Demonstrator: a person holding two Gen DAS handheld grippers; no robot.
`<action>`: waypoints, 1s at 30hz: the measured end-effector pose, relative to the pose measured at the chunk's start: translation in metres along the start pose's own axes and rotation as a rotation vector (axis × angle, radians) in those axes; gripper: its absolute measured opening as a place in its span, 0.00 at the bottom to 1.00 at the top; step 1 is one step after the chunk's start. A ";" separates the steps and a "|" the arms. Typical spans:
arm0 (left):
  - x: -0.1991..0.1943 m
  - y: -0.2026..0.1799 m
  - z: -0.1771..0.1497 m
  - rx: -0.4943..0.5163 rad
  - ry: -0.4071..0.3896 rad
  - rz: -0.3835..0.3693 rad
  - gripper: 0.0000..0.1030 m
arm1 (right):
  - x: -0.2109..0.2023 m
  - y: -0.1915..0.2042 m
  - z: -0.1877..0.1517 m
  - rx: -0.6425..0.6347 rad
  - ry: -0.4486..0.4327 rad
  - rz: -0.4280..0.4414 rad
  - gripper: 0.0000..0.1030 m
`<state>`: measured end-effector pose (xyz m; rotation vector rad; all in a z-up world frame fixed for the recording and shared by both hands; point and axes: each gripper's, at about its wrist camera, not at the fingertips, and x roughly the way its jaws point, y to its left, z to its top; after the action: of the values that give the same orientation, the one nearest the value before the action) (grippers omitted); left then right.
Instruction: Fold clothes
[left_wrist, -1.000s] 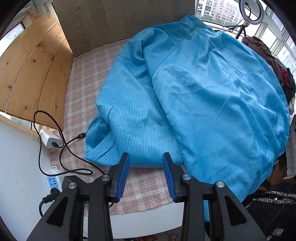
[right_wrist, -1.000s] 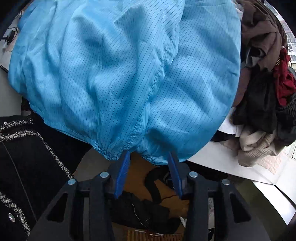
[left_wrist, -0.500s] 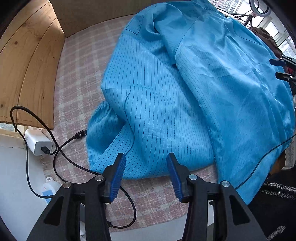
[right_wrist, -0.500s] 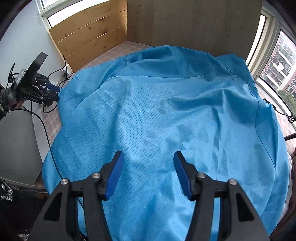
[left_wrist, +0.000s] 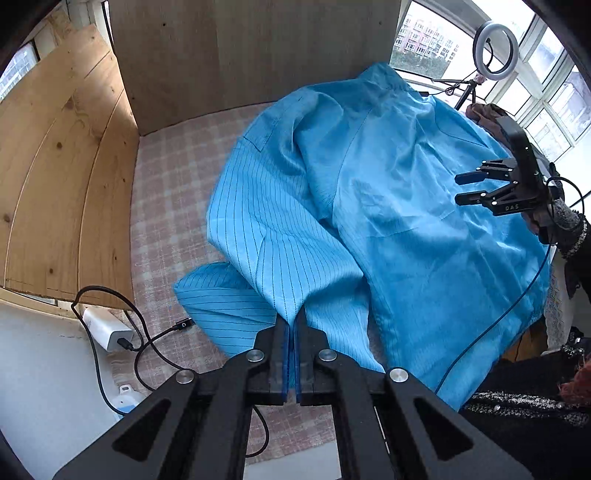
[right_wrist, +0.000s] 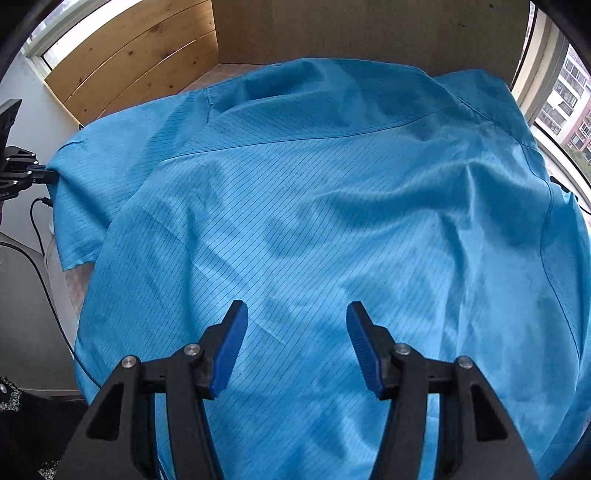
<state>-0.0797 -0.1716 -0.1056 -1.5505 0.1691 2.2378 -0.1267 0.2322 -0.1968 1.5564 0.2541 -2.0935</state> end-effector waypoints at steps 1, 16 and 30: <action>-0.017 -0.015 0.006 0.022 -0.025 -0.016 0.01 | -0.001 -0.004 0.001 0.013 -0.003 0.005 0.53; 0.026 -0.051 -0.073 -0.025 0.168 0.034 0.42 | 0.001 0.004 0.049 0.005 -0.024 0.052 0.54; 0.138 -0.028 -0.063 0.058 0.254 -0.057 0.40 | 0.054 0.064 0.149 -0.037 0.084 0.251 0.56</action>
<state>-0.0549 -0.1301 -0.2519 -1.7799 0.2563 1.9696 -0.2305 0.0962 -0.1895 1.5684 0.1184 -1.8238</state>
